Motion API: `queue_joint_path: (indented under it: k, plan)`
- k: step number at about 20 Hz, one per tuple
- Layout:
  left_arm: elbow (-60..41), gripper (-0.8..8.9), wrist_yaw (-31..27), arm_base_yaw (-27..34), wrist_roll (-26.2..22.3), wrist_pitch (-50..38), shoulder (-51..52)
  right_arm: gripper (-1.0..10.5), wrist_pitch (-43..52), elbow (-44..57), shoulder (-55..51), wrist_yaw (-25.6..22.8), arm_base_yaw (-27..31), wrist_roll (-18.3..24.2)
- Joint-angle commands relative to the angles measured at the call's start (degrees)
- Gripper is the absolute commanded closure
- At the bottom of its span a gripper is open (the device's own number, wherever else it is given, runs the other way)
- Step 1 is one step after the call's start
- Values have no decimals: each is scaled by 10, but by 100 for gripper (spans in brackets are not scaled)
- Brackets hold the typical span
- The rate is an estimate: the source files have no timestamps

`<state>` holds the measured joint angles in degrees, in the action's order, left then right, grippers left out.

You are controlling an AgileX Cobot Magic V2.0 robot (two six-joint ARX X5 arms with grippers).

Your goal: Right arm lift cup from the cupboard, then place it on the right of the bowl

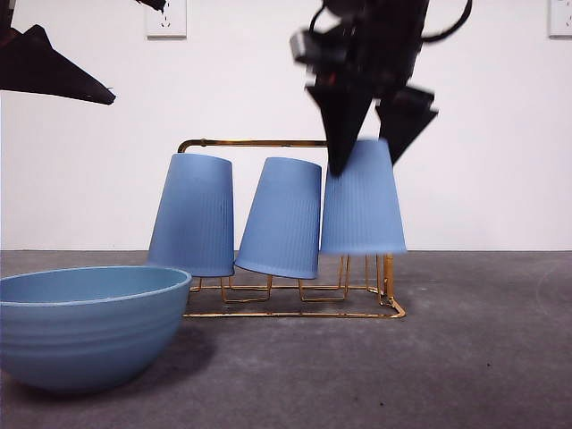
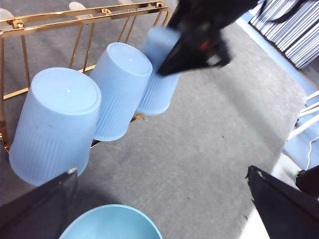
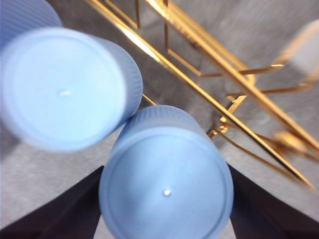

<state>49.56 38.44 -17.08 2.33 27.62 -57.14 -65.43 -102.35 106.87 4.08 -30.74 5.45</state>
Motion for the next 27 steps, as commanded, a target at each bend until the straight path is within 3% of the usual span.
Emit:
queue_joint_path:
  k: [1, 10, 16, 19, 21, 27]
  plan:
    - [10, 254, -1, -3, -8, -4, -15, 695, 0, -13, -29, 0, -5, -12]
    - [10, 254, -1, -3, -3, -2, -67, 695, -7, 10, -133, 4, -5, -12]
    - [10, 256, -1, -3, -2, -5, -92, 695, 99, 166, -258, 7, -5, -14]
    - [10, 256, 5, -6, 1, -6, -118, 695, 192, 275, -343, 20, -5, -43]
    - [10, 256, 40, -7, 27, -22, -143, 695, 236, 339, -396, 27, -3, -67]
    - [10, 256, 119, -7, 76, -66, -200, 695, 379, 540, -527, 122, -1, -169]
